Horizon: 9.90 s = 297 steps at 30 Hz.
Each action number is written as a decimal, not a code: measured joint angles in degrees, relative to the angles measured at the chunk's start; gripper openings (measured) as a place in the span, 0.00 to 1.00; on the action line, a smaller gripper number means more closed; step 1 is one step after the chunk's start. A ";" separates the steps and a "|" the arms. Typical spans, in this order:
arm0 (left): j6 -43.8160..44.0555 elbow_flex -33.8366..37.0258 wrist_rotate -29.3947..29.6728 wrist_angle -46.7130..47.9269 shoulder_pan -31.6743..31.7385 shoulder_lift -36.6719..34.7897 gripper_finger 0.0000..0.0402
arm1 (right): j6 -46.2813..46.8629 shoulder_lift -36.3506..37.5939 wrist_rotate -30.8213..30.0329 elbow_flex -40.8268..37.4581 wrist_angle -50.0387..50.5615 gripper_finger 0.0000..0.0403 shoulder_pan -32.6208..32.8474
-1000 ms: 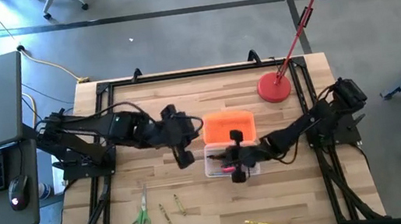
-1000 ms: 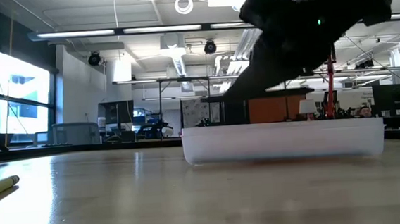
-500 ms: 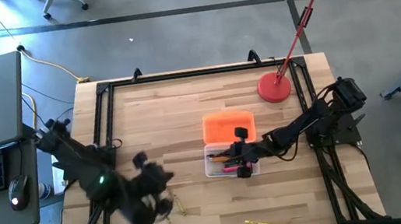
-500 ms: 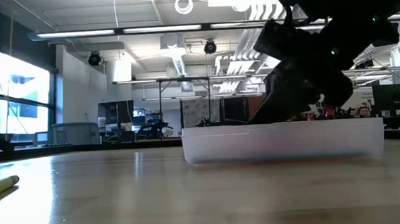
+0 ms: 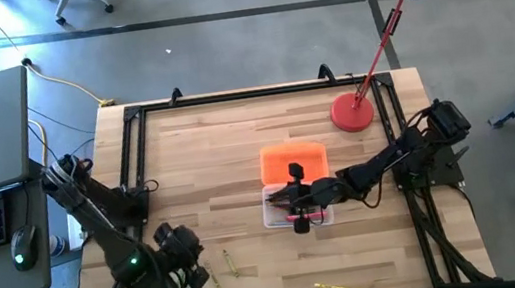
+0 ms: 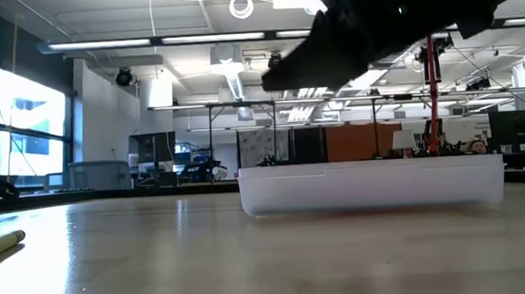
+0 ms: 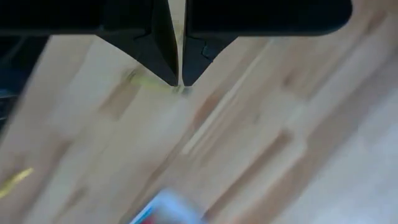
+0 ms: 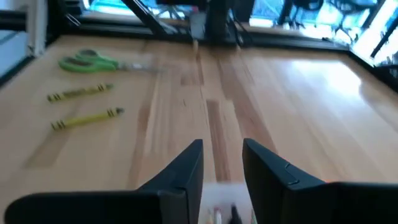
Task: Pick & place school supplies into a supply box
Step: Put the right green crayon into the supply box, then put the yellow pen into the supply box, then put the green crayon into the supply box
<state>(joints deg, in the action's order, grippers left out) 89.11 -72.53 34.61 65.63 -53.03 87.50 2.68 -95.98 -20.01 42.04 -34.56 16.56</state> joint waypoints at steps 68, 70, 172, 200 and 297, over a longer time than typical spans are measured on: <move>-88.00 16.65 -36.16 -49.18 19.39 19.35 0.40 | 7.65 0.04 3.50 1.73 3.54 0.25 4.13; -89.54 16.90 -37.51 -49.38 20.01 19.69 0.40 | 7.80 0.04 3.48 1.73 3.52 0.25 4.11; -83.33 -4.94 -37.20 -67.94 48.52 29.04 0.43 | 32.61 -15.00 -19.97 11.42 11.55 0.25 44.26; -92.09 -57.11 -30.02 -0.85 43.79 28.85 0.44 | 44.03 -18.68 -21.67 13.24 19.33 0.25 44.10; -8.39 -47.21 19.25 24.36 -4.86 25.31 0.44 | 7.47 -6.73 -16.39 9.57 33.55 0.21 6.64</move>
<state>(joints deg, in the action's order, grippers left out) 80.72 -119.74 53.86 89.99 -57.89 112.82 10.15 -102.72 -36.41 51.62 -1.02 23.20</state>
